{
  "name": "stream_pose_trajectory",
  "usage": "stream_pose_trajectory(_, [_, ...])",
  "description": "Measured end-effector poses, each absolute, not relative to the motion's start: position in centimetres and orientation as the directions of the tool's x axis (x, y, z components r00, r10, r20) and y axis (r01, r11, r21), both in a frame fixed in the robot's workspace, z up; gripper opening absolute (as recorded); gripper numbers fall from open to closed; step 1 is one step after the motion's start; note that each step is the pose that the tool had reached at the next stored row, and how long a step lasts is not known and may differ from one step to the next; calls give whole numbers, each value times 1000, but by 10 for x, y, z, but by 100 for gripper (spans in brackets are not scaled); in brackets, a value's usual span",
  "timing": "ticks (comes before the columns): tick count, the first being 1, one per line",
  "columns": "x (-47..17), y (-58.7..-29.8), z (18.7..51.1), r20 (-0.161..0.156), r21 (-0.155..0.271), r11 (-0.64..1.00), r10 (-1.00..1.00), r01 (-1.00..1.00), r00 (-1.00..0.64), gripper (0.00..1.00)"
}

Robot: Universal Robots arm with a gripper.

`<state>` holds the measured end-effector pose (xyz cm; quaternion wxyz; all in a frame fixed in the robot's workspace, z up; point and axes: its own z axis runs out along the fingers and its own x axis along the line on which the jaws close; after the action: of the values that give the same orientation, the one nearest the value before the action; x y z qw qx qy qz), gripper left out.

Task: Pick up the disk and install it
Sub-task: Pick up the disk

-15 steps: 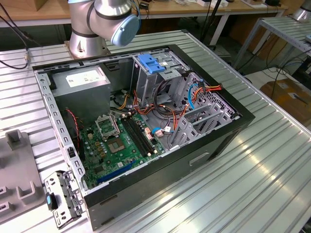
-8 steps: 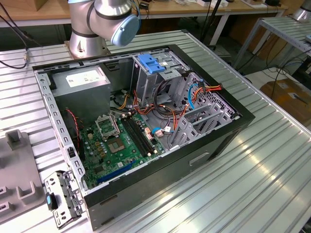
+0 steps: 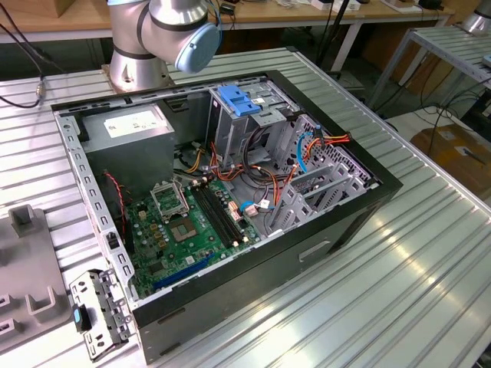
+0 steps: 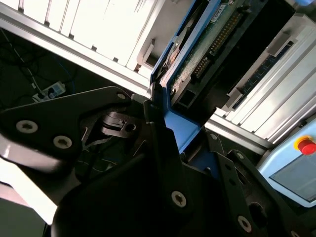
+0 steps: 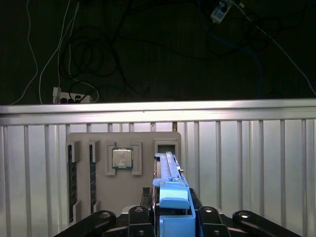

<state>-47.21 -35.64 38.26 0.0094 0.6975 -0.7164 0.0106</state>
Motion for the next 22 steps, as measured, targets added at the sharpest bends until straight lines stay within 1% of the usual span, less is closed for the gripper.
stream_pose_trajectory(22, [-472,-356,398,28,1,27,-999,-1000,-27,37])
